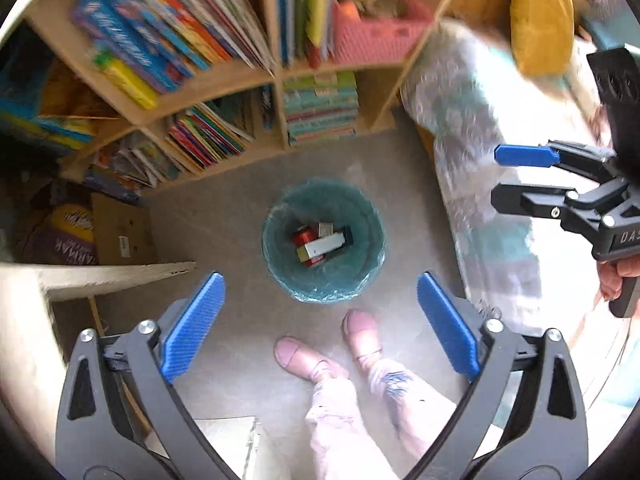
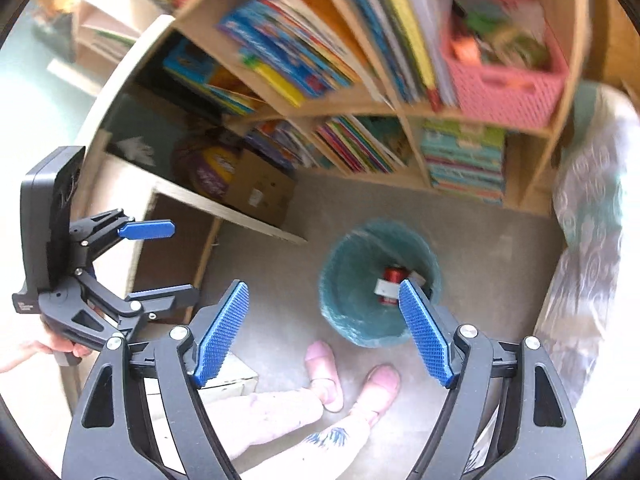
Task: Collect trash
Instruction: 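Swing both tools back over the table toward the paper cup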
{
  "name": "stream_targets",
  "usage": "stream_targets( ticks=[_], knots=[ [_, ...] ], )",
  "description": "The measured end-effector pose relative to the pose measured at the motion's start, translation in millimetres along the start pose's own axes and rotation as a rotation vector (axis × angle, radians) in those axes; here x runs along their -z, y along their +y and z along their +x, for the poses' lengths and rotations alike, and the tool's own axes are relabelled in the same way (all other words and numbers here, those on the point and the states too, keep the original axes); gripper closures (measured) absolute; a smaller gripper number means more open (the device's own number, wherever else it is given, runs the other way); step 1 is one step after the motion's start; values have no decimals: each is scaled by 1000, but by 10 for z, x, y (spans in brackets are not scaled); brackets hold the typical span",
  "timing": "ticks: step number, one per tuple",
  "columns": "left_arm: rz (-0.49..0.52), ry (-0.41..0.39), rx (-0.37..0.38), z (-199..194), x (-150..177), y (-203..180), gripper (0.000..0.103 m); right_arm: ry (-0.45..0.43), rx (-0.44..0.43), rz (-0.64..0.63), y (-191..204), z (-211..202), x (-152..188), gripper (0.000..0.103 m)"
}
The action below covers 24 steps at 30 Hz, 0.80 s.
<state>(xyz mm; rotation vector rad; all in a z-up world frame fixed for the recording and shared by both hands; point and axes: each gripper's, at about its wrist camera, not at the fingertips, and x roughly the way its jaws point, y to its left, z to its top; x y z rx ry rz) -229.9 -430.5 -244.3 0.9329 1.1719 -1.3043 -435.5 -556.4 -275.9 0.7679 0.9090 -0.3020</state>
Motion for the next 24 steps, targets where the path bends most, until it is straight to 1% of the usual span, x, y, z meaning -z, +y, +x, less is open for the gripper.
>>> stream_targets(
  ticks=[4,6,9,13,14,19,24],
  knots=[
    [-51,-46,-43,-477,89,120,8,-24,-23,-106,413,-269,-213,23],
    [-76,-95,-74,-772,149,205,7,-34,-41,-168,651,-394,-343,20],
    [-124,-176,-120,-1176,258,359,7,-45,-64,-246,958,-516,-533,20],
    [-192,-228,-199,-1646,413,600,7,-61,-104,-368,1445,-659,-799,20],
    [-206,-240,-209,-1737,446,658,7,-64,-116,-400,1573,-685,-855,19],
    [-298,-292,-289,-2194,680,928,7,-72,-172,-544,2216,-720,-1051,19],
    [-403,-317,-366,-2531,1031,1251,7,-45,-223,-683,2835,-599,-1105,18]
  ],
)
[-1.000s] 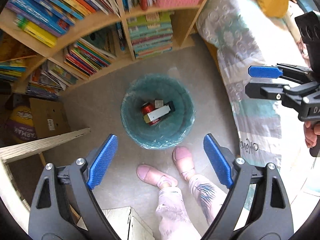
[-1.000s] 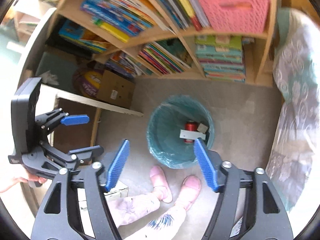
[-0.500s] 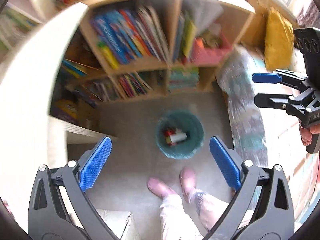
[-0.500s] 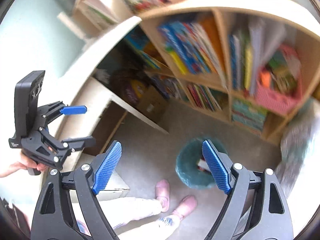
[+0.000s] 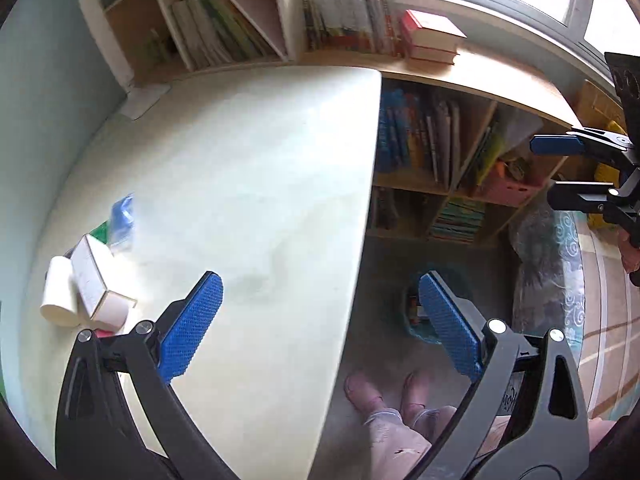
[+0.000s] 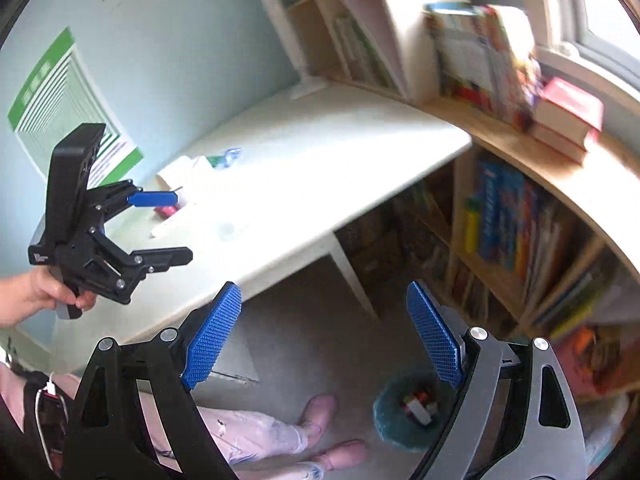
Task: Collect trash
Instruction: 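Swing both tools back over the table toward the paper cup, then grasp the white paper cup with the left tool while the right tool grasps the sketched white box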
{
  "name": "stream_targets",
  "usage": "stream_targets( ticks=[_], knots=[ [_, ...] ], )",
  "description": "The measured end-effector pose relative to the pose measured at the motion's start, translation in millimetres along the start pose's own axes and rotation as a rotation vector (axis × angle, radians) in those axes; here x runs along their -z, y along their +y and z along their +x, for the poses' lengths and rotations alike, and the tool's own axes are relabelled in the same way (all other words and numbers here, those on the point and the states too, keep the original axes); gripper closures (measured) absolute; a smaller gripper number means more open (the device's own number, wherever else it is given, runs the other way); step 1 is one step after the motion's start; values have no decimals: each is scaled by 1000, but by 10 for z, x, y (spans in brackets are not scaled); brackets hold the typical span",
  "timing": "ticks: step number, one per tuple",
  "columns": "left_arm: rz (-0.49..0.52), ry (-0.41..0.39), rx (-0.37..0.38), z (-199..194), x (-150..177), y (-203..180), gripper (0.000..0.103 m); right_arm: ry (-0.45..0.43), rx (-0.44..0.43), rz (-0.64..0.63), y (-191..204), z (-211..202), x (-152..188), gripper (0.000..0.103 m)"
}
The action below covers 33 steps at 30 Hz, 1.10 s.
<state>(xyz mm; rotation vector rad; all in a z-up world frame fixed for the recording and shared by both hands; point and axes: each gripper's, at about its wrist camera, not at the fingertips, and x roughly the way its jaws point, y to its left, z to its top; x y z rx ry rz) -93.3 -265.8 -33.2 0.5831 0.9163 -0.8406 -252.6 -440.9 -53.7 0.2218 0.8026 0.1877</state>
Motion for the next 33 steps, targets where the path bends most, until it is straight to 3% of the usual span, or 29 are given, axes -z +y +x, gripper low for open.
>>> stream_targets(
  ticks=[8,17,22,27,33],
  knots=[
    [-183,10,-136,-232,290,974,7,48,-87,-123,537,493,-475,18],
    [-329,10,-246,-507,623,1819,7,94,-177,-222,1161,1017,-930,18],
    [-384,20,-255,-501,716,2265,7,122,-215,-258,1429,1372,-1168,18],
    [-362,30,-272,-418,736,2552,7,147,-226,-266,1668,1719,-1332,18],
    [-350,59,-238,-211,742,2835,7,190,-228,-265,1896,2095,-1444,18]
  ],
)
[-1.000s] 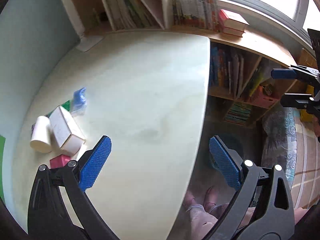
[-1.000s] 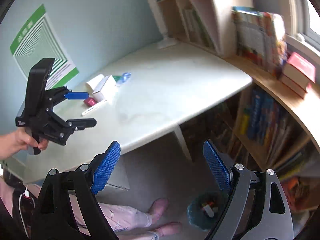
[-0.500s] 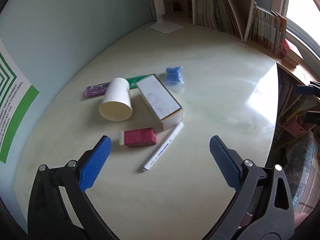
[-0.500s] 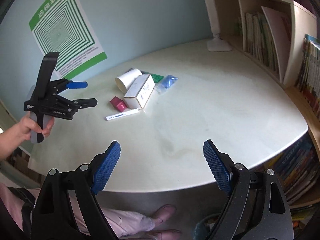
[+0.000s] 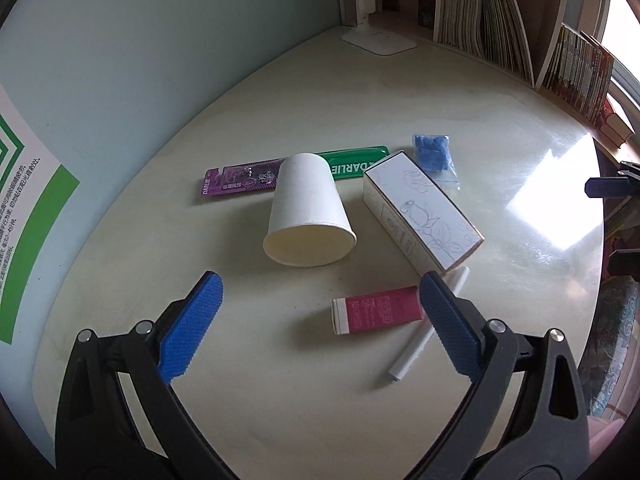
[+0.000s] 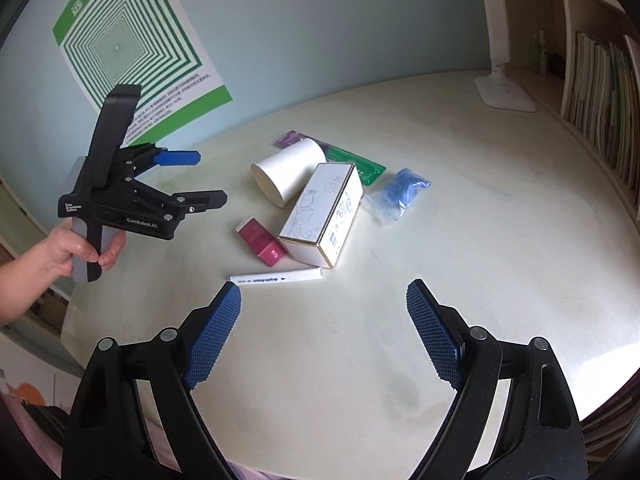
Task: Collect trash
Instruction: 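Grasp the white paper cup with the left tool while the right tool grasps the sketched white box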
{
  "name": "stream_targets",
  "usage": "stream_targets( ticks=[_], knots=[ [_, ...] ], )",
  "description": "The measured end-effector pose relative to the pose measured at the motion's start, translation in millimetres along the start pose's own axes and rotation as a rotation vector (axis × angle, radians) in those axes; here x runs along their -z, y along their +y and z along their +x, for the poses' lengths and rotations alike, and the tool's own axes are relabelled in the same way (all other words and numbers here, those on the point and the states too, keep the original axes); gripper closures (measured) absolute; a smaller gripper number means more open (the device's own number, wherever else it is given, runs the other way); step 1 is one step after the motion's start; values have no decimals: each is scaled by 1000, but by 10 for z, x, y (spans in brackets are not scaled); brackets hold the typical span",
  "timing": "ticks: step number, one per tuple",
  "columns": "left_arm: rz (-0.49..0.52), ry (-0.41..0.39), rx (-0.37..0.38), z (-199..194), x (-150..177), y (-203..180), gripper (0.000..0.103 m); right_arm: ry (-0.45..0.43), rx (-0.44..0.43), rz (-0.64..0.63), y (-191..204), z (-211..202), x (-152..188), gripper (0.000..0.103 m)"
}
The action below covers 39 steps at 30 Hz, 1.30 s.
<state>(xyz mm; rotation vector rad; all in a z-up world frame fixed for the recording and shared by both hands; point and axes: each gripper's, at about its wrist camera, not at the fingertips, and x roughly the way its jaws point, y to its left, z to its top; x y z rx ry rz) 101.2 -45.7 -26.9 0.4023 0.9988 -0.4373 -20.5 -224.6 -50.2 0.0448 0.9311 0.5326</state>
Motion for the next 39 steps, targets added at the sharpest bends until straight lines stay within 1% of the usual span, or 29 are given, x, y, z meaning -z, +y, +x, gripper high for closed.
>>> stream_targets(
  ticks=[8,14,19,23,24,25,26,28,30,31,32,33,34,36,37,38,39],
  knots=[
    [31,51,47,346,-145,178,7,61,18,18,136,488,-202,18],
    [43,84,68,624,-213,276,7,89,56,51,172,782,-278,18],
    [43,97,81,811,-260,332,7,131,89,57,197,1082,-351,19],
    [35,104,92,946,-276,377,7,153,114,50,207,1253,-395,22],
    [36,104,94,968,-275,383,7,158,136,44,207,1291,-406,24],
    [36,103,95,994,-275,395,7,166,149,44,193,1322,-418,31],
    [35,102,95,1018,-279,412,7,176,150,57,166,1354,-426,34],
    [28,101,99,1049,-288,440,7,187,152,79,116,1389,-438,34],
    [21,95,109,1068,-301,475,10,189,167,68,102,1399,-451,35],
    [20,95,117,1078,-312,484,15,194,173,60,92,1408,-454,41],
    [20,98,127,1095,-317,492,21,201,178,55,85,1419,-455,47],
    [20,105,137,1120,-321,503,25,202,184,50,73,1421,-458,48],
    [19,113,145,1138,-317,511,33,202,184,47,70,1425,-458,49],
    [17,116,151,1164,-310,532,36,204,188,38,66,1419,-463,49],
    [14,111,156,1157,-307,549,41,204,188,34,72,1421,-471,50],
    [8,105,169,1140,-307,567,43,204,180,36,65,1408,-473,50],
    [5,103,174,1130,-316,577,44,199,176,37,61,1385,-476,51]
  ],
)
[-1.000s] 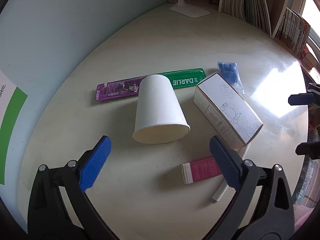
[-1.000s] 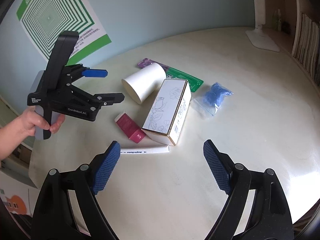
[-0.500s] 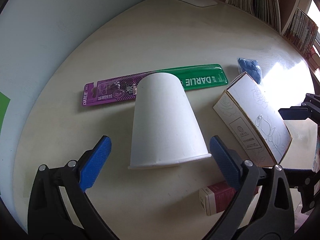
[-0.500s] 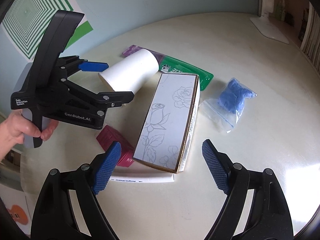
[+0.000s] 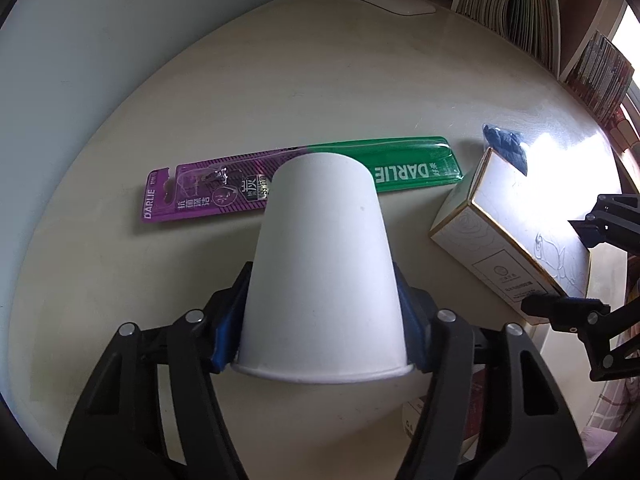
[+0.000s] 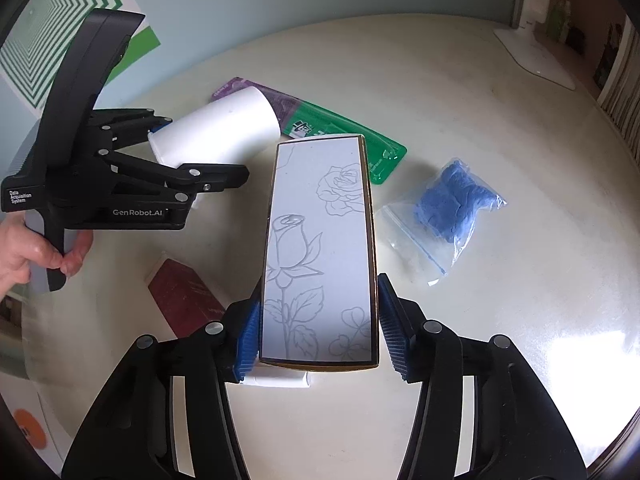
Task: Collect trash
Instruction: 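Grasp the white paper cup with the left tool while the right tool grasps the sketched white box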
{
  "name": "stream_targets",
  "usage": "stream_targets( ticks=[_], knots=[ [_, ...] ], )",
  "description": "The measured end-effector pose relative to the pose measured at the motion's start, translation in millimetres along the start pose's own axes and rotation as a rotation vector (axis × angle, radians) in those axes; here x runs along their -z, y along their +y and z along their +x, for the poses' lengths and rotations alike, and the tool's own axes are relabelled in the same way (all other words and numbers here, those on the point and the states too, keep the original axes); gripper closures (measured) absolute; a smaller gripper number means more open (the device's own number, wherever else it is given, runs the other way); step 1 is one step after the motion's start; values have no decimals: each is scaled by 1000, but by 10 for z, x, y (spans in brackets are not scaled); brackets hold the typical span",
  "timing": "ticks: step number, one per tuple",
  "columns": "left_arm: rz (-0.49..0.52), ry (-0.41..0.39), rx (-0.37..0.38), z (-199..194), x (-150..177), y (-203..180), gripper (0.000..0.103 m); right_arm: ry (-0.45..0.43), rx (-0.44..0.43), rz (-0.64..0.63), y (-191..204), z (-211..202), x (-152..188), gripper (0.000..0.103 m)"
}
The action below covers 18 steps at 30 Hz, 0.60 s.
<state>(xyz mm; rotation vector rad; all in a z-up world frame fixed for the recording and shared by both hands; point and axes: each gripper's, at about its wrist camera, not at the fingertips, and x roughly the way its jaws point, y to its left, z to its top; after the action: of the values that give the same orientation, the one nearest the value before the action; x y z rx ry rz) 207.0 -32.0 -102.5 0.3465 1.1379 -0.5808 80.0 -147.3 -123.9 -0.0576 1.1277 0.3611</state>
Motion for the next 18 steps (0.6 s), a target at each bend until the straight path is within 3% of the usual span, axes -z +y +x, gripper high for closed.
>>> stream_targets(
  ticks=[18],
  knots=[
    [63,-41,-44,-333,-49,-244,48,-115,-28,55,-368,-557,97,52]
  ],
)
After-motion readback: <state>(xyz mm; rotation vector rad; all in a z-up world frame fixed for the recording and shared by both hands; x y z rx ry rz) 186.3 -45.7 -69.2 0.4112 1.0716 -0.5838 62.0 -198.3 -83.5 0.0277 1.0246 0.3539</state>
